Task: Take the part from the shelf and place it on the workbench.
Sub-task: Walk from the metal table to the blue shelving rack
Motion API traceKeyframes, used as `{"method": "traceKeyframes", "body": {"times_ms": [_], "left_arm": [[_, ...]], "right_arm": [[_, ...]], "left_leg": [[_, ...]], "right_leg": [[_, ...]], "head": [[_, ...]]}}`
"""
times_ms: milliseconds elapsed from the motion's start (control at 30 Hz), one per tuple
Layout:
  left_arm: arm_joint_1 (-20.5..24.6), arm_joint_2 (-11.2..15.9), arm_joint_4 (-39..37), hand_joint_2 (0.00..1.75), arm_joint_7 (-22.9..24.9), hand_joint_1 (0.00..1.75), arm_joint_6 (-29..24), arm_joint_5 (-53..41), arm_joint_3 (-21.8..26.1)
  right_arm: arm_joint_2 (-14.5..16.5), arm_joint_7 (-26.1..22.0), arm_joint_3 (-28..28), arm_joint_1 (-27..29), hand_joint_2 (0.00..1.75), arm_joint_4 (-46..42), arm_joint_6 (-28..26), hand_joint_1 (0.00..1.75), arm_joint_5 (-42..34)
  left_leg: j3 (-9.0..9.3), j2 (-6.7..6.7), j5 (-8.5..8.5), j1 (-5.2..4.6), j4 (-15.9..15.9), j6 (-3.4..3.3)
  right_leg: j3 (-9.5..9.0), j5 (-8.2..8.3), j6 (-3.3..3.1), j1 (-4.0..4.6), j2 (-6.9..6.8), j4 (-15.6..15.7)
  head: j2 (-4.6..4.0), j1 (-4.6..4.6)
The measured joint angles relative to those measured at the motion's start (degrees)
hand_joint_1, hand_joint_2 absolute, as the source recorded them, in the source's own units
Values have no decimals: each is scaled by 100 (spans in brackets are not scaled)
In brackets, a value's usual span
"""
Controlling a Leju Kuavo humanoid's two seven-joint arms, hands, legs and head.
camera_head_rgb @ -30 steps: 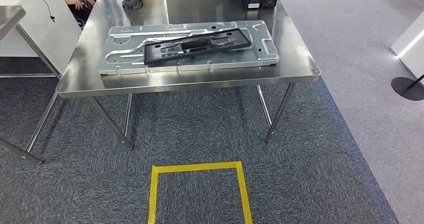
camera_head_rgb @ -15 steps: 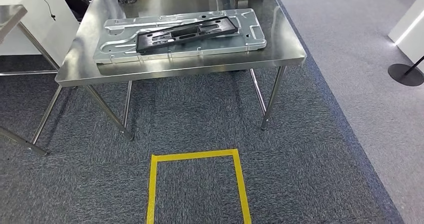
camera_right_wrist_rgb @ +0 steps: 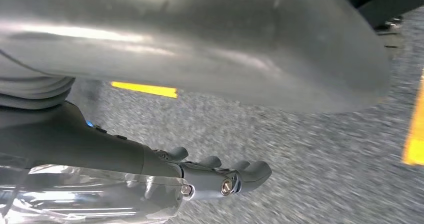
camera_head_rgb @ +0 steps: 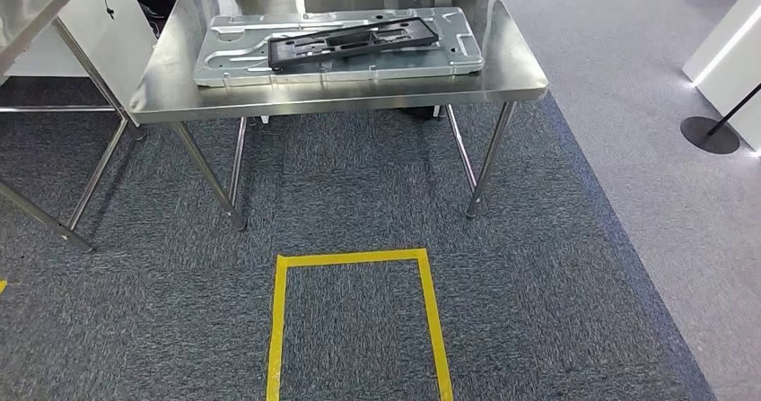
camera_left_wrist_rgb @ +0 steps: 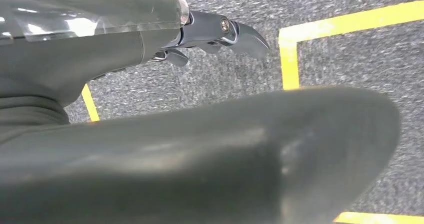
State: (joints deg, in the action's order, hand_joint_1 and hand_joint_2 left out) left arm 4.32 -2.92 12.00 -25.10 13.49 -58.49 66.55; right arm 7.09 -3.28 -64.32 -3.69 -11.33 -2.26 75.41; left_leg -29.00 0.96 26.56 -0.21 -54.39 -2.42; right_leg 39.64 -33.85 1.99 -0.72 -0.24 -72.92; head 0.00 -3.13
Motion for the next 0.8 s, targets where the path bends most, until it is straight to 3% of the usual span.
{"method": "traceKeyframes", "body": {"times_ms": [33,67,100,133,200,233,300,333,400,467,500,533,567,633,700,767,800], "left_arm": [[6,-13,0,0,-30,0,16,-3,0],[12,-28,0,0,-54,0,24,-2,0],[18,-41,0,0,-70,0,28,-2,0],[21,-55,0,0,-80,0,28,-2,-1],[24,-78,0,0,-99,0,28,1,-2],[28,-88,0,0,-109,0,27,7,-2],[33,-107,0,0,-104,0,8,19,-2],[32,-117,0,0,-81,0,-14,23,-2],[22,-141,0,0,1,0,-86,29,-2],[19,-166,0,0,100,0,-166,32,-2],[19,-172,0,0,152,0,-203,31,-2],[19,-176,0,0,208,0,-239,30,-2],[18,-178,0,0,261,0,-270,29,-1],[22,-176,0,0,332,0,-305,28,0],[45,-174,0,0,350,0,-309,32,0],[64,-174,0,0,353,0,-302,39,2],[62,-178,0,0,356,0,-298,49,5]], "right_arm": [[-10,18,0,0,0,-1,4,0,1],[-17,34,0,-1,0,-1,10,0,2],[-26,44,0,-4,0,-2,18,0,3],[-37,51,0,-12,0,-2,27,0,5],[-56,58,0,-29,0,-6,47,0,16],[-63,61,0,-36,0,-7,53,0,24],[-75,52,-1,-35,0,-9,56,0,32],[-88,36,-2,-36,0,-9,56,0,32],[-119,-22,-3,-36,0,-13,67,0,31],[-149,-84,-5,-32,0,-17,75,0,16],[-156,-113,-8,-31,0,-17,75,0,1],[-161,-144,-15,-31,0,-17,69,0,-25],[-162,-173,-27,-30,0,-17,63,0,-57],[-160,-211,-69,-33,0,-16,53,0,-129],[-155,-177,-111,-39,0,-16,42,0,-181],[-154,-75,-142,-49,0,-16,-1,0,-197],[-156,-21,-155,-53,44,-17,-27,0,-196]], "left_leg": [[-124,5,-60,-7,-50,6],[-250,7,-114,-10,-110,16],[-375,8,-163,-12,-177,29],[-487,6,-207,-18,-248,47],[-636,4,-292,-26,-353,96],[-669,5,-345,-23,-369,126],[-699,-2,-430,-10,-355,190],[-735,-16,-370,-4,-391,222],[-867,-41,70,23,-744,286],[-1048,-45,595,53,-1449,338],[-1100,-45,693,64,-1773,354],[-1076,-45,645,71,-1960,362],[-953,-45,497,75,-1942,361],[-379,-46,211,75,-1285,321],[230,-46,239,53,-396,253],[429,-45,347,28,-2,196],[412,-41,344,37,35,164]], "right_leg": [[-55,78,4,-1,0,-159],[-205,252,-1,-2,0,-111],[-459,412,-15,0,0,137],[-799,441,-37,8,0,562],[-1365,267,-98,37,3,1409],[-1491,175,-133,57,4,1643],[-1451,233,-222,57,-5,1721],[-1398,290,-271,48,-14,1732],[-1260,424,-339,24,-33,1754],[-1088,561,-352,27,-33,1750],[-1003,626,-346,29,-33,1745],[-919,689,-336,31,-33,1738],[-845,745,-324,32,-33,1730],[-737,840,-291,34,-33,1715],[-681,910,-239,51,-37,1692],[-642,978,-169,60,-50,1676],[-622,1000,-130,57,-54,1664]], "head": [[0,0],[0,0],[0,0],[0,0],[0,-1],[0,-1],[0,-1],[0,-1],[0,-1],[0,-1],[0,-1],[0,-1],[0,-2],[0,-2],[0,-1],[0,-1],[0,-1]]}}
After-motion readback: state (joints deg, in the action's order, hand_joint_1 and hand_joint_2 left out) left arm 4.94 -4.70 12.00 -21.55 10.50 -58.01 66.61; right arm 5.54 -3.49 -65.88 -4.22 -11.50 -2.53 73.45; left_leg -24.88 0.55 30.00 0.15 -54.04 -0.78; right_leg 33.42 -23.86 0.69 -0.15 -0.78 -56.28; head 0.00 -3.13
